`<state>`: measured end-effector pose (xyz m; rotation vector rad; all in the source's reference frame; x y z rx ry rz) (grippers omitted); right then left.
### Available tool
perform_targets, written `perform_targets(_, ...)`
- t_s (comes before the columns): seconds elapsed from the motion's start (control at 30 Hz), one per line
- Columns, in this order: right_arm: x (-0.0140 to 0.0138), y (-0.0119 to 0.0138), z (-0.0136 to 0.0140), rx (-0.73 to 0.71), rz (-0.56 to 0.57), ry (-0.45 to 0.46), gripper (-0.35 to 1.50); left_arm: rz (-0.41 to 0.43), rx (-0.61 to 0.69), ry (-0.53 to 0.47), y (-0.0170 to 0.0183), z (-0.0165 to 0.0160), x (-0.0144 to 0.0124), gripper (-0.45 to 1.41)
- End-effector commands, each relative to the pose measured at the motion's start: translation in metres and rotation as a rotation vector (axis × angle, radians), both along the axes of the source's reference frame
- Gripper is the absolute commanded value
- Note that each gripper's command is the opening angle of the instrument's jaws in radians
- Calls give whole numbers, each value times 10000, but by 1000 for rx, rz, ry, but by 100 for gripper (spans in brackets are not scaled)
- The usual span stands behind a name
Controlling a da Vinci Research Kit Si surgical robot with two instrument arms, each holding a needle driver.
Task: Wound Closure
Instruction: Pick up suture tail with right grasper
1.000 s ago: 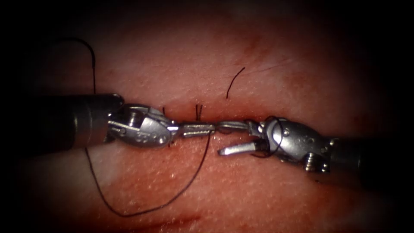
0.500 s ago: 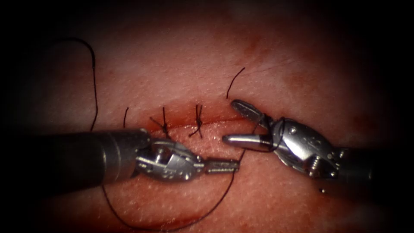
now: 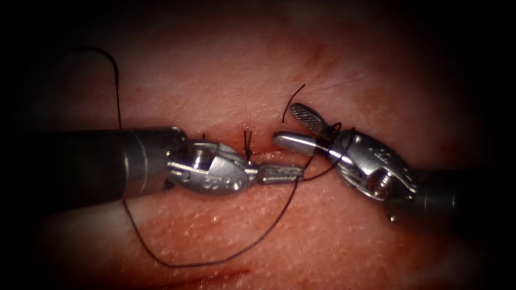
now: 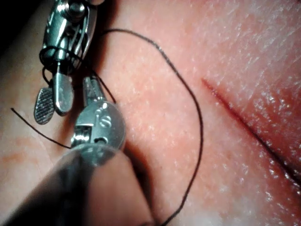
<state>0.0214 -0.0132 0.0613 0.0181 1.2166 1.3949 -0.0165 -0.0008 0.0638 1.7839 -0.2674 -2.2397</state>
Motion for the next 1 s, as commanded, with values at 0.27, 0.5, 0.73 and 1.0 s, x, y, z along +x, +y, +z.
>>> perform_targets(0.27,-2,14,16,20,55,-44,81,-12,4,3,17,2,-3,-45)
perform_targets(0.5,-2,25,21,26,72,-58,82,-17,8,3,23,2,-2,-45)
perform_targets(0.73,7,34,17,17,78,-35,57,-20,11,2,28,4,1,-45)
perform_targets(1.0,23,29,10,13,35,-58,-35,-30,11,-2,32,5,12,-45)
